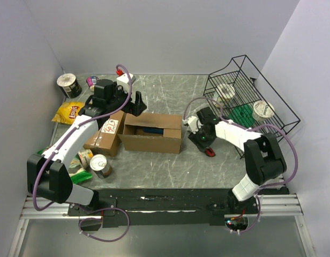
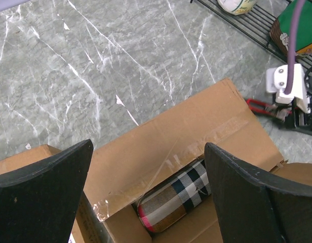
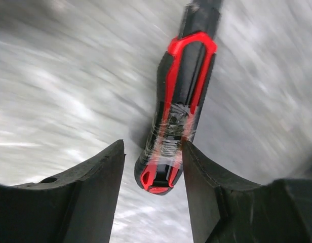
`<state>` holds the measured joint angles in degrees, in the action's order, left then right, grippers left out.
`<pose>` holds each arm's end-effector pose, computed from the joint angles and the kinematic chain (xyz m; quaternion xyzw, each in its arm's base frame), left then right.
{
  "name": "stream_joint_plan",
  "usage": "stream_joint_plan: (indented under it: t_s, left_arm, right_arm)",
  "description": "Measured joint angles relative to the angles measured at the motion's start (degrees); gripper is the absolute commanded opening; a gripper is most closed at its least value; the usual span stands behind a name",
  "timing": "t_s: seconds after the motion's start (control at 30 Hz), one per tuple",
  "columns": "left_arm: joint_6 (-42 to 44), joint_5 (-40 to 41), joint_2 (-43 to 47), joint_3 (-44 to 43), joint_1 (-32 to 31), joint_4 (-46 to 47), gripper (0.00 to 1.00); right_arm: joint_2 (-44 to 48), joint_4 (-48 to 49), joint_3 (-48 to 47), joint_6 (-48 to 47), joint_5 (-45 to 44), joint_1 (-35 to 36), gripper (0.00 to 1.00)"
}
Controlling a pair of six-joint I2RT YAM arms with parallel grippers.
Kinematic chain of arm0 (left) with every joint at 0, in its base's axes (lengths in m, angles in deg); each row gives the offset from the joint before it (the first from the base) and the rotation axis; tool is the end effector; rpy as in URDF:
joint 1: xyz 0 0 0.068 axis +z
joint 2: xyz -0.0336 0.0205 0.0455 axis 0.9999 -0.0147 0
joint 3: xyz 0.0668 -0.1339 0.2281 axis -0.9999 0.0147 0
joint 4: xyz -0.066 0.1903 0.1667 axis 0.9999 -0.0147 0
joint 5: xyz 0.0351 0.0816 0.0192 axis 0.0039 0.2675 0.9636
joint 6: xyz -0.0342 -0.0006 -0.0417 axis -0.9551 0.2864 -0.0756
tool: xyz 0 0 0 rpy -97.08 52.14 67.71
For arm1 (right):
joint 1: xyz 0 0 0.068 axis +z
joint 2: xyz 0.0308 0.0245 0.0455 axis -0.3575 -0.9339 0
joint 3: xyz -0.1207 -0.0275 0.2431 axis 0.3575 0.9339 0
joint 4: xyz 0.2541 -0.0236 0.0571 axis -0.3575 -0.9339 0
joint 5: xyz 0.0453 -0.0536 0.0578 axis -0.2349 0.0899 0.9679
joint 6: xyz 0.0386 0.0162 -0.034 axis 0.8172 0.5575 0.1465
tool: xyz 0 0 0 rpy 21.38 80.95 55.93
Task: Unpack the express box
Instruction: Move the knife to the center of the board, then pick up the knife at the center of the board.
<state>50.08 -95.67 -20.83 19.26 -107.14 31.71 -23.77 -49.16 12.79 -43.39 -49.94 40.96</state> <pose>0.3068 -0.1137 0.3362 0.2144 0.8010 -0.2531 0.4983 0.2721 0.1020 0.1733 -0.4079 0.8974 0.0264 0.1659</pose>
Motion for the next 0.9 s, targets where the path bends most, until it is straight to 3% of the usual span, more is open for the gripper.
stream_joint_plan:
  t_s: [0.2, 0.33, 0.47, 0.7, 0.8, 0.87, 0.9]
  left_arm:
    - [0.57, 0.02, -0.15, 0.0, 0.0, -0.46, 0.96]
    - [0.9, -0.02, -0.15, 0.0, 0.0, -0.48, 0.96]
    - [1.01, -0.15, -0.15, 0.0, -0.02, -0.48, 0.96]
    - [1.9, -1.4, -0.9, -0.39, -0.11, -0.87, 0.97]
    - [2.51, -1.77, -0.9, -0.39, -0.17, -1.49, 0.96]
    - [2.82, -2.08, -0.9, -0.42, -0.22, -1.81, 0.96]
    - [2.89, -2.16, -0.9, -0.42, -0.24, -1.99, 0.96]
  right_arm:
    - [0.07, -1.36, -3.21, 4.09, 5.9, -0.22, 0.6]
    - [10.29, 2.43, 0.52, 2.21, 10.69, -4.11, 0.66]
    - [16.74, 3.56, 2.97, -0.24, 16.28, -4.26, 0.65]
    - [5.77, 5.16, 4.48, 0.83, 18.51, -6.54, 0.65]
    - [3.98, 6.14, 5.2, 0.17, 17.68, -8.07, 0.6]
    - [3.3, 6.38, 5.44, -0.72, 17.53, -8.5, 0.44]
    - [2.75, 6.36, 5.62, -1.46, 17.55, -8.52, 0.41]
